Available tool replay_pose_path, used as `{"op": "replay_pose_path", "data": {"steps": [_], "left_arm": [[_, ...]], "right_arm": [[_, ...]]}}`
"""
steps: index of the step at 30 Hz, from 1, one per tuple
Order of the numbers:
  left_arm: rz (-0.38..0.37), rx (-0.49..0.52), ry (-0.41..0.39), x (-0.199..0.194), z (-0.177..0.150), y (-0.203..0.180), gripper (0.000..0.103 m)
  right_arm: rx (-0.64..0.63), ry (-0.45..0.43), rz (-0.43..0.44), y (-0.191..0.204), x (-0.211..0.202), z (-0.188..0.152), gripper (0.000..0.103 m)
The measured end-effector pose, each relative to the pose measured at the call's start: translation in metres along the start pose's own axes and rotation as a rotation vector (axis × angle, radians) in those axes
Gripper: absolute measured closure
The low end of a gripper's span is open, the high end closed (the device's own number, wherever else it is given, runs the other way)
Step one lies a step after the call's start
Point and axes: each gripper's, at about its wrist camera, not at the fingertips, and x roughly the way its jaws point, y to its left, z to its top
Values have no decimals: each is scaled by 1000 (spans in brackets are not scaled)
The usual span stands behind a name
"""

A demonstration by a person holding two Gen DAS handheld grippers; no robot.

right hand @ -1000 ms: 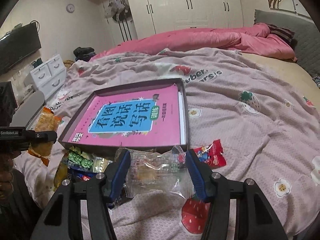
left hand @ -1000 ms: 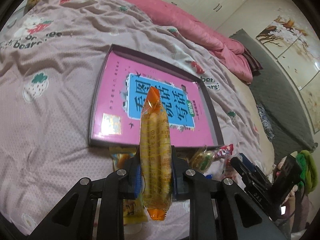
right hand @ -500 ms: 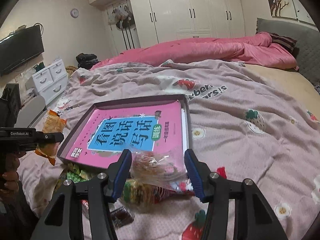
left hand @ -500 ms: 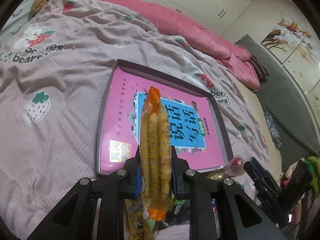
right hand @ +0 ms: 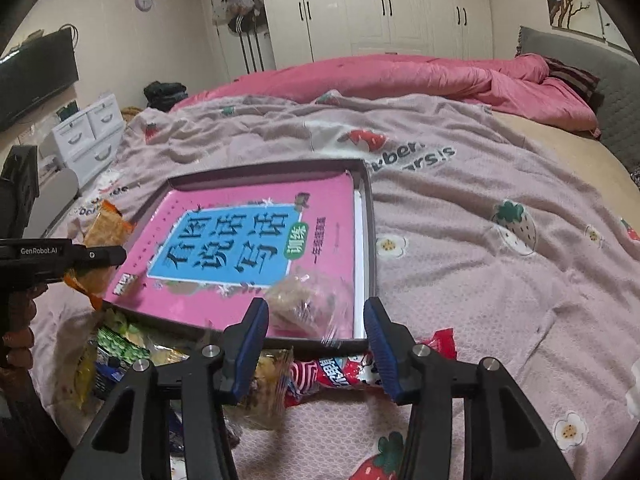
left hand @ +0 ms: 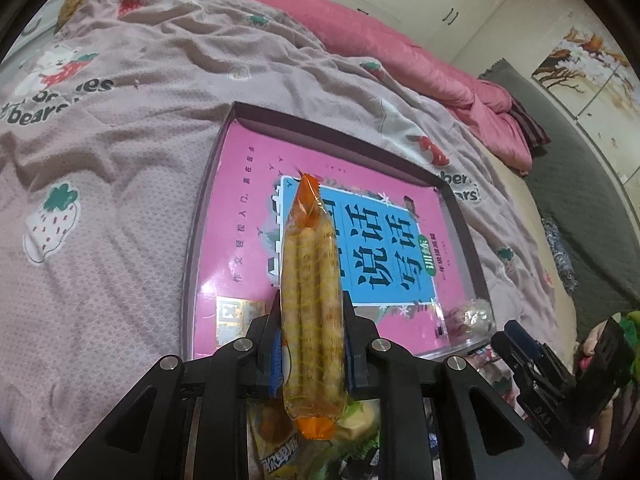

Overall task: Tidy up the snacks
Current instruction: 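Place the wafer-roll pack in the tray with the left tool while the right places the pastry bag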

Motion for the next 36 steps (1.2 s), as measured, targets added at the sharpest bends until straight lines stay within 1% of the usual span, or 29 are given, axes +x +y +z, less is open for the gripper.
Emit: {"op": "replay_pose_path", "data": {"steps": [2,5,10,17,20,24,27,36], "left_arm": [[-2,5,4,3,0,0,80],[-1,11,15,9,1,-1,80],[7,15,25,16,2,-1,80],[30,16,17,23,8,0,80],[34,16,10,24,10,-1,80],[25,12,2,28,14,-4,80],[13,2,15,33,14,-4,80],[13,-7,28,34,12,-2,80]], "right_arm": [[-1,6,2,0,3,-1,53],[-11,22,-19,1,11,0,53],[-38,10,-51,2,18,4,53],[-120,-1,-94,12,27,7,53],[-144,2,-83,17,31,8,53],[-179,18,-90,22,36,5,53],[-165,8,-80,19,33,5,53],[-136,11,-59,15,32,6,53]]}}
